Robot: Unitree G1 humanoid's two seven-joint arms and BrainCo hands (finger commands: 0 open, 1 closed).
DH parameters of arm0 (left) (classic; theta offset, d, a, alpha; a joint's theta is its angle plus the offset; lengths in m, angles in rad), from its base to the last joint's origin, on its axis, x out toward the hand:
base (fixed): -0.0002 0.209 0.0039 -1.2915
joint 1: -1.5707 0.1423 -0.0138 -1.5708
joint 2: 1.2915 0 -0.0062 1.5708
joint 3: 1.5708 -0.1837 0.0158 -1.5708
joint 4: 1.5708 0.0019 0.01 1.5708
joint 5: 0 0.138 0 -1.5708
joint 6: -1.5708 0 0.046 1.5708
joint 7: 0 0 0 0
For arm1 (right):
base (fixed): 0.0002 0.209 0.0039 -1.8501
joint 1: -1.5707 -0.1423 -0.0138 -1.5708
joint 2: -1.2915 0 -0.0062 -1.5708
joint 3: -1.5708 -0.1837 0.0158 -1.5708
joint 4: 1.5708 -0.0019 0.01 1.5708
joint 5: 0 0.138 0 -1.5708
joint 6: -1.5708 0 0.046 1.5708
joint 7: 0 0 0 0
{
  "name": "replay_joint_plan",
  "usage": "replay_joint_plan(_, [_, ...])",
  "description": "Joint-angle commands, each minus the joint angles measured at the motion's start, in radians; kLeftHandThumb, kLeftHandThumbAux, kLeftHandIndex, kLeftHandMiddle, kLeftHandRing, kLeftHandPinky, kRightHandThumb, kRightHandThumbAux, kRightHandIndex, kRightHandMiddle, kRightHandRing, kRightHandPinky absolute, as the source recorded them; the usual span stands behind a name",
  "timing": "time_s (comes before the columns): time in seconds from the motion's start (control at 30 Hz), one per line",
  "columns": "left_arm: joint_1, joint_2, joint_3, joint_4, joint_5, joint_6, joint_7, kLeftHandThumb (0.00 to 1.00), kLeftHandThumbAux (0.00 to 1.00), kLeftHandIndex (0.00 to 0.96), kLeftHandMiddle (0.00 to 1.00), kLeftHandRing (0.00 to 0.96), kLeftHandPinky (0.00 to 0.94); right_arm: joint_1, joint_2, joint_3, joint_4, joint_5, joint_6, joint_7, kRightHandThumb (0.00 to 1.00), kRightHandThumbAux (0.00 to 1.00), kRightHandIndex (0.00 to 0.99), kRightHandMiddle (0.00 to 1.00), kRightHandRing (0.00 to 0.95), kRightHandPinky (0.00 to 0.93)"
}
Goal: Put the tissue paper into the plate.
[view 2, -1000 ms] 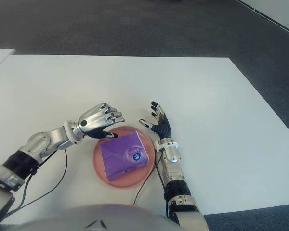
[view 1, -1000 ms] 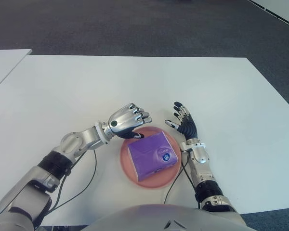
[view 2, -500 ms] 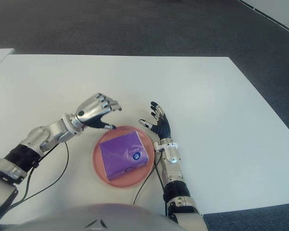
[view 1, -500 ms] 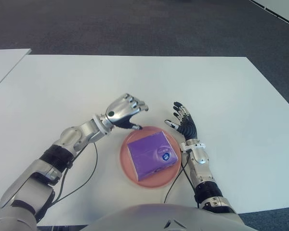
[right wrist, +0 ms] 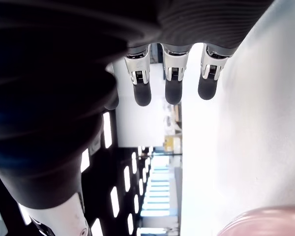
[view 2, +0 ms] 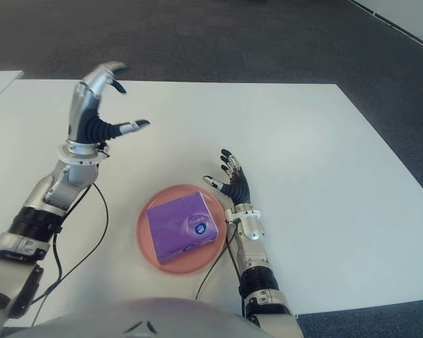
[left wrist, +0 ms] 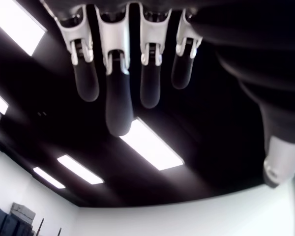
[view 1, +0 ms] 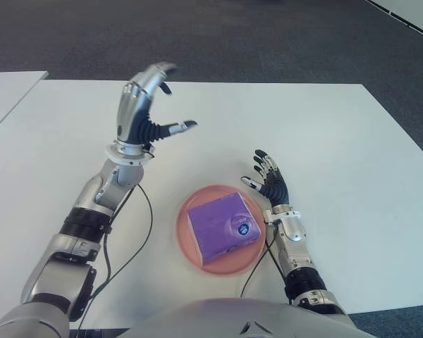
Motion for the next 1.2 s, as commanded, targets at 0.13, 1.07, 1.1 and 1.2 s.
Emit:
replay_joint_plan(0.13, [0.044,-0.097,0.154,-0.107,-0.219,0.223,-0.113,0.067,0.526,0.014,0.013,0.007,0.005,0.094,0.007,-0.003,0.092,0.016,0.074,0.013,0.007,0.836,0.106,0.097,0.066,0.077])
replay_joint_plan(1.07, [0.401,-0.327,0.163,-0.178,-0.369,0.465,-0.348,0.0,0.477,0.0,0.0,0.0,0.0,0.108,0.005,-0.014,0.087,0.036,0.033,0.044,0.0,0.855,0.114,0.105,0.074,0.078])
replay_joint_plan(1.1, [0.432,-0.343,0.141,-0.155,-0.366,0.466,-0.356,0.0,0.482,0.0,0.0,0.0,0.0,0.11,0.006,-0.013,0.082,0.035,0.036,0.042,0.0,0.853,0.115,0.105,0.075,0.079])
replay_joint_plan(1.2, [0.482,-0.355,0.112,-0.131,-0.372,0.494,-0.392,0.0,0.497,0.0,0.0,0.0,0.0,0.112,0.007,-0.012,0.075,0.034,0.044,0.037,0.0,0.85,0.118,0.107,0.076,0.082])
